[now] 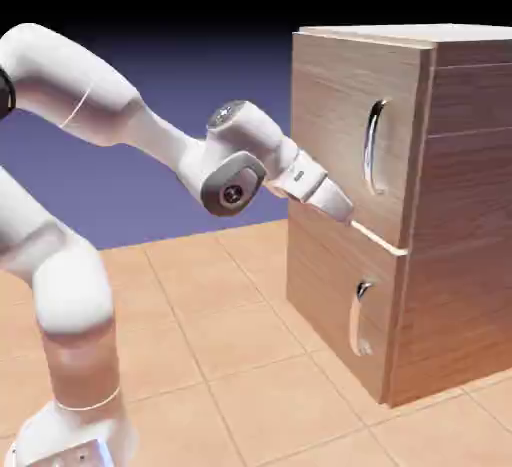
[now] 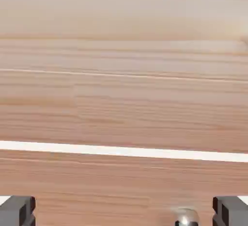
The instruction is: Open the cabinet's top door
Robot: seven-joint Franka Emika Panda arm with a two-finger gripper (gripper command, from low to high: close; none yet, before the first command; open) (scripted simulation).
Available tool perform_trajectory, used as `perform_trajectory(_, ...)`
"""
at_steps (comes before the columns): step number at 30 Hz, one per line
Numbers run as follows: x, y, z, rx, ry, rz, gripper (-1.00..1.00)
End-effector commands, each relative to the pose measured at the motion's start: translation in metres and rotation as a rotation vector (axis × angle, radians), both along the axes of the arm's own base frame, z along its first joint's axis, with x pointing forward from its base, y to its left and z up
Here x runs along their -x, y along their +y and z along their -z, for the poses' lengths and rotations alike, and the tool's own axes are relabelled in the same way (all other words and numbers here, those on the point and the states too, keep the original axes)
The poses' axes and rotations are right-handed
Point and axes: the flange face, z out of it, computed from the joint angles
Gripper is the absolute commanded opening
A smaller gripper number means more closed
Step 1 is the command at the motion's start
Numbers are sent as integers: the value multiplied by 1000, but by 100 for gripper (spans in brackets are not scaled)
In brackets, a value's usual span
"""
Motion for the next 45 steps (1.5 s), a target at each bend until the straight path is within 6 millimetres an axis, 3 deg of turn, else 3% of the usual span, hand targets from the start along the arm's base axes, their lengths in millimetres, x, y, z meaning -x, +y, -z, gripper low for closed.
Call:
perform_trajectory(1, 0, 2, -4, 3, -9, -3, 100)
perform_trajectory(12, 12, 20, -43, 33, -113, -22, 100)
perform_trajectory(23, 28, 24, -67, 52, -235, -20, 100)
perform_trajectory(34, 43, 12, -78, 51, -376, -8, 100)
perform_trajectory(45, 51, -13, -76, 25, -529, 2, 100)
